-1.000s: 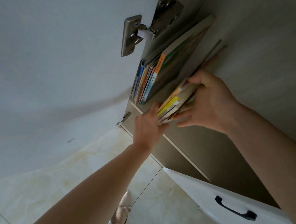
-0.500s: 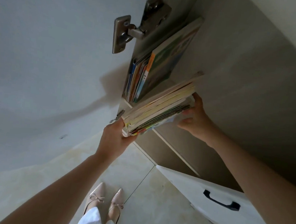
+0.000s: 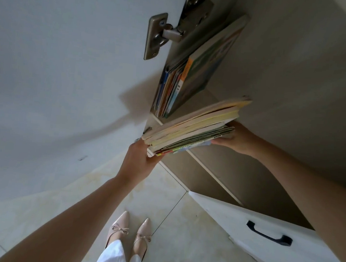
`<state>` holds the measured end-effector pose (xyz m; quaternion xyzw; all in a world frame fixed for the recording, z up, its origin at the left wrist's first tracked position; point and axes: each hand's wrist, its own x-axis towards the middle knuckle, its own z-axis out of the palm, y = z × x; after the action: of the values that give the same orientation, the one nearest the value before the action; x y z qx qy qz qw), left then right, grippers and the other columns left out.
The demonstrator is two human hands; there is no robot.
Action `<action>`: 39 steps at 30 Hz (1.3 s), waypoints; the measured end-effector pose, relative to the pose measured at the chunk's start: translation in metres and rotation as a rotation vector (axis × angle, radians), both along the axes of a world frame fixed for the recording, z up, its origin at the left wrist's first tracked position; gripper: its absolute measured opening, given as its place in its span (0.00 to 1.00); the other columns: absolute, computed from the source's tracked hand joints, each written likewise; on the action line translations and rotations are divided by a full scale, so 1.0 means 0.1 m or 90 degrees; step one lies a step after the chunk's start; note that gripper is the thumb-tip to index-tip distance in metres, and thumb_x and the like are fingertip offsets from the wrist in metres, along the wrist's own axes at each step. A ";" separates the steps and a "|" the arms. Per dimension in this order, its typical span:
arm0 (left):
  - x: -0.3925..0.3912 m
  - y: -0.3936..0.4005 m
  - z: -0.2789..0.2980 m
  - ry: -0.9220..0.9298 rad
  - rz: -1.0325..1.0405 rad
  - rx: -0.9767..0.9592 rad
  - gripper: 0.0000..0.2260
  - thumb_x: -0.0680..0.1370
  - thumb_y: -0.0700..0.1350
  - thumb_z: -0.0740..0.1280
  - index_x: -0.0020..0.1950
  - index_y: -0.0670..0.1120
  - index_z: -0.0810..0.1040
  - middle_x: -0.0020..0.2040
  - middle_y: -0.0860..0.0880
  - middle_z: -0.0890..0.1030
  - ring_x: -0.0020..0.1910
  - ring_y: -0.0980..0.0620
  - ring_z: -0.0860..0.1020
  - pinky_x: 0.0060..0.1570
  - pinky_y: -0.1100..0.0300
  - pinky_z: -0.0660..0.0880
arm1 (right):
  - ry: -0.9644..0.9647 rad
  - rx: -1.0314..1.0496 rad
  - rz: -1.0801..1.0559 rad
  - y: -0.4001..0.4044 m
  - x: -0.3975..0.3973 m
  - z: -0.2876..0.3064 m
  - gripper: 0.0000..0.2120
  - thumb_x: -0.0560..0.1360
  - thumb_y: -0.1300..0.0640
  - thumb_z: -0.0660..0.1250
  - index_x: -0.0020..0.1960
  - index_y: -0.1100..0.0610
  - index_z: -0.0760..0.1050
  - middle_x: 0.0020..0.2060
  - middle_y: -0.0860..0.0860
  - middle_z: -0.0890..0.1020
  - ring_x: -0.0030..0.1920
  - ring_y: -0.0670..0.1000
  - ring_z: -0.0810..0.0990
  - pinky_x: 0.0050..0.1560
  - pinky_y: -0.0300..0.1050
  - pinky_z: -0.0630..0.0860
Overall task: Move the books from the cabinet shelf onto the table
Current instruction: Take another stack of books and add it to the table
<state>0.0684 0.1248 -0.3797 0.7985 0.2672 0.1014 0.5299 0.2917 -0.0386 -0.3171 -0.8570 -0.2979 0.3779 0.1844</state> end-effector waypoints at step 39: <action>-2.72 -1.27 2.88 -0.165 0.594 -0.489 0.29 0.74 0.37 0.70 0.71 0.59 0.69 0.50 0.45 0.85 0.43 0.46 0.84 0.39 0.52 0.80 | 0.143 0.346 -0.079 -0.56 -3.12 2.59 0.35 0.74 0.56 0.72 0.73 0.47 0.57 0.67 0.41 0.69 0.65 0.34 0.70 0.61 0.25 0.66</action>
<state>-0.2035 -0.0017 -0.0915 0.3306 0.5391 0.3156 0.7074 -0.0202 -0.0945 -0.0583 -0.7456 -0.3128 0.3645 0.4619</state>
